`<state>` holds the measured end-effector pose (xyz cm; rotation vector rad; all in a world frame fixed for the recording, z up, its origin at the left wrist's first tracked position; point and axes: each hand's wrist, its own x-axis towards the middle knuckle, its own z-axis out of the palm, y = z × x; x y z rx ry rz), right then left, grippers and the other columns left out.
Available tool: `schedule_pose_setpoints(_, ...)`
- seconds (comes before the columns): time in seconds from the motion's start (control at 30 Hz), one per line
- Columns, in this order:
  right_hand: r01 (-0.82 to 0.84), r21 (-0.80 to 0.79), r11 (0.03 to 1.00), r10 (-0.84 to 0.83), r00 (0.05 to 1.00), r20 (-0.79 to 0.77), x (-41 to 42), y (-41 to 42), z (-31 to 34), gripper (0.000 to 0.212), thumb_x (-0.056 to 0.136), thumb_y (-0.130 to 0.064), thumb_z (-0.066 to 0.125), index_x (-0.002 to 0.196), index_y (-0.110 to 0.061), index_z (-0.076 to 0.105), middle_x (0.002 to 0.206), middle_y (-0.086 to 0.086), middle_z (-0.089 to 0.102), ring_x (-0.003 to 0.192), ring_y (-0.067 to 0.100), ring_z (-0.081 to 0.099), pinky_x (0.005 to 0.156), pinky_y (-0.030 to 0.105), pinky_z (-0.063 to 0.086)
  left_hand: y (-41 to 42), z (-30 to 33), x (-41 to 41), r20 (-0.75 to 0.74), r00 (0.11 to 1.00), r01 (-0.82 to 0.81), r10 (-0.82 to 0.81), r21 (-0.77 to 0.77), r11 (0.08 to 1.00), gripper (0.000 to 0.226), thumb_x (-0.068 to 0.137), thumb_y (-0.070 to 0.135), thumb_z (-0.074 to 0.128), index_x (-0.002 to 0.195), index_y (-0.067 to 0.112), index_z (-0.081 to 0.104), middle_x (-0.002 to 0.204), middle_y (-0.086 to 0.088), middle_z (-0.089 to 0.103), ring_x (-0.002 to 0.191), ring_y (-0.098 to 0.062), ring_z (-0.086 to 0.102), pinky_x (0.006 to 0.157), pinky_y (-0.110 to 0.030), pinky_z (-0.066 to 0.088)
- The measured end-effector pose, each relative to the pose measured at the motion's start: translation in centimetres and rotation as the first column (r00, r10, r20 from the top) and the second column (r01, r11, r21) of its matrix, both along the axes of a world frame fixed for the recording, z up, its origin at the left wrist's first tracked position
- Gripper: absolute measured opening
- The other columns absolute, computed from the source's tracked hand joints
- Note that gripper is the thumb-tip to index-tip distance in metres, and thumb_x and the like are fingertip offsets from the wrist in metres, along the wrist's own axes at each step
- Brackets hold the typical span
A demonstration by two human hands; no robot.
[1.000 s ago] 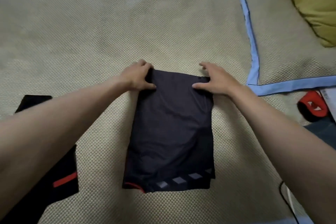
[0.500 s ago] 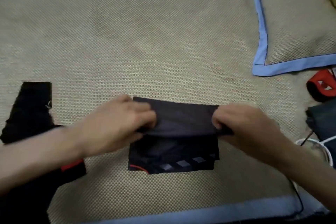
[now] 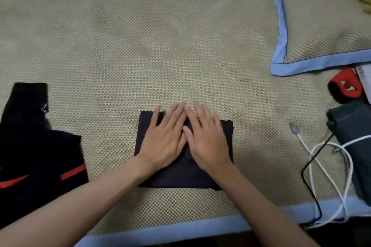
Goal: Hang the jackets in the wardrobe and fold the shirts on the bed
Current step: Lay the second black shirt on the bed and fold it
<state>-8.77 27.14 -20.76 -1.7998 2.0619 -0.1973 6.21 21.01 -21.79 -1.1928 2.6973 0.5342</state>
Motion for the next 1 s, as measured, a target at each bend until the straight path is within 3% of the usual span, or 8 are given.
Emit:
schedule_pose_setpoints(0.07, -0.009, 0.079, 0.997, 0.013, 0.999, -0.052, 0.7, -0.3, -2.7, 0.059, 0.110, -0.044, 0.024, 0.163, -0.019, 0.019, 0.171, 0.001, 0.014, 0.158, 0.020, 0.012, 0.128, 0.049, 0.009, 0.1, -2.5, -0.3, 0.054, 0.999, -0.007, 0.008, -0.010, 1.000, 0.063, 0.107, 0.042, 0.020, 0.161, 0.013, 0.007, 0.169, -0.003, 0.004, 0.156, -0.016, 0.000, 0.123, -0.054, 0.010)
schedule_pose_setpoints(0.3, 0.126, 0.081, 0.989, -0.108, 0.974, -0.201, -6.1, 4.5, -4.2, 0.084, 0.095, -0.076, 0.037, 0.156, -0.018, 0.032, 0.169, 0.001, 0.023, 0.156, 0.023, 0.019, 0.126, 0.055, 0.008, -1.1, -3.4, 8.0, 0.091, 0.983, -0.156, 0.157, -0.016, 0.988, 0.082, 0.096, 0.068, 0.032, 0.161, 0.024, 0.011, 0.169, 0.010, 0.006, 0.155, -0.011, 0.007, 0.124, -0.055, 0.008)
schedule_pose_setpoints(0.4, 0.141, 0.137, 0.980, -0.129, 0.987, -0.095, -7.6, 4.4, -3.3, 0.076, 0.086, -0.079, 0.051, 0.129, -0.018, 0.056, 0.149, 0.002, 0.049, 0.141, 0.023, 0.043, 0.119, 0.046, 0.032, -1.8, -1.9, 7.0, 0.026, 0.966, -0.258, 0.257, 0.143, 0.956, 0.064, 0.085, 0.068, 0.056, 0.132, 0.024, 0.051, 0.142, 0.005, 0.050, 0.138, -0.021, 0.042, 0.115, -0.047, 0.028)
schedule_pose_setpoints(0.5, 0.266, 0.312, 0.912, -0.331, 0.927, 0.179, -8.5, 3.1, 0.3, 0.048, 0.071, -0.066, 0.079, 0.085, -0.025, 0.058, 0.091, -0.011, 0.061, 0.089, 0.014, 0.058, 0.074, 0.020, 0.044, -3.6, 1.9, 4.9, -0.080, 0.858, -0.391, 0.507, 0.538, 0.747, 0.039, 0.075, 0.045, 0.082, 0.087, 0.016, 0.060, 0.080, 0.007, 0.064, 0.077, -0.012, 0.060, 0.075, -0.033, 0.043)
schedule_pose_setpoints(0.57, 0.326, 0.442, 0.836, -0.502, 0.780, 0.373, -9.3, 2.5, 3.4, 0.043, 0.068, -0.043, 0.092, 0.083, -0.019, 0.060, 0.080, -0.009, 0.065, 0.075, 0.009, 0.063, 0.061, 0.016, 0.044, -4.9, 5.4, 4.3, -0.095, 0.758, -0.374, 0.646, 0.747, 0.549, 0.039, 0.075, 0.031, 0.087, 0.088, 0.006, 0.061, 0.074, 0.004, 0.065, 0.070, -0.009, 0.060, 0.068, -0.032, 0.047)
schedule_pose_setpoints(0.63, 0.382, 0.475, 0.793, -0.599, 0.629, 0.495, -10.4, 2.1, 7.4, 0.040, 0.068, -0.027, 0.095, 0.089, -0.013, 0.064, 0.083, -0.006, 0.069, 0.072, 0.003, 0.066, 0.059, 0.010, 0.046, -6.6, 9.8, 4.0, -0.118, 0.733, -0.317, 0.670, 0.813, 0.489, 0.031, 0.079, 0.026, 0.085, 0.092, 0.008, 0.064, 0.078, 0.001, 0.070, 0.075, -0.012, 0.065, 0.069, -0.027, 0.050)
schedule_pose_setpoints(0.8, 0.562, 0.324, 0.761, -0.601, 0.423, 0.678, -9.8, 0.8, 21.1, 0.040, 0.076, -0.014, 0.089, 0.111, -0.007, 0.072, 0.105, 0.006, 0.079, 0.100, 0.020, 0.074, 0.075, 0.017, 0.057, -11.0, 22.4, 3.2, -0.304, 0.695, -0.155, 0.652, 0.822, 0.548, 0.031, 0.080, 0.026, 0.084, 0.105, 0.016, 0.070, 0.101, -0.004, 0.077, 0.094, -0.016, 0.072, 0.086, -0.032, 0.053)
schedule_pose_setpoints(1.0, 0.727, 0.053, 0.685, -0.513, 0.429, 0.743, -4.0, 4.7, 38.1, 0.036, 0.078, -0.018, 0.088, 0.110, -0.012, 0.073, 0.104, -0.001, 0.080, 0.101, 0.018, 0.075, 0.084, 0.029, 0.059, -12.1, 37.2, 5.2, -0.541, 0.708, 0.145, 0.454, 0.740, 0.657, 0.048, 0.069, 0.036, 0.089, 0.104, 0.011, 0.067, 0.102, -0.007, 0.077, 0.098, -0.020, 0.072, 0.088, -0.034, 0.051)
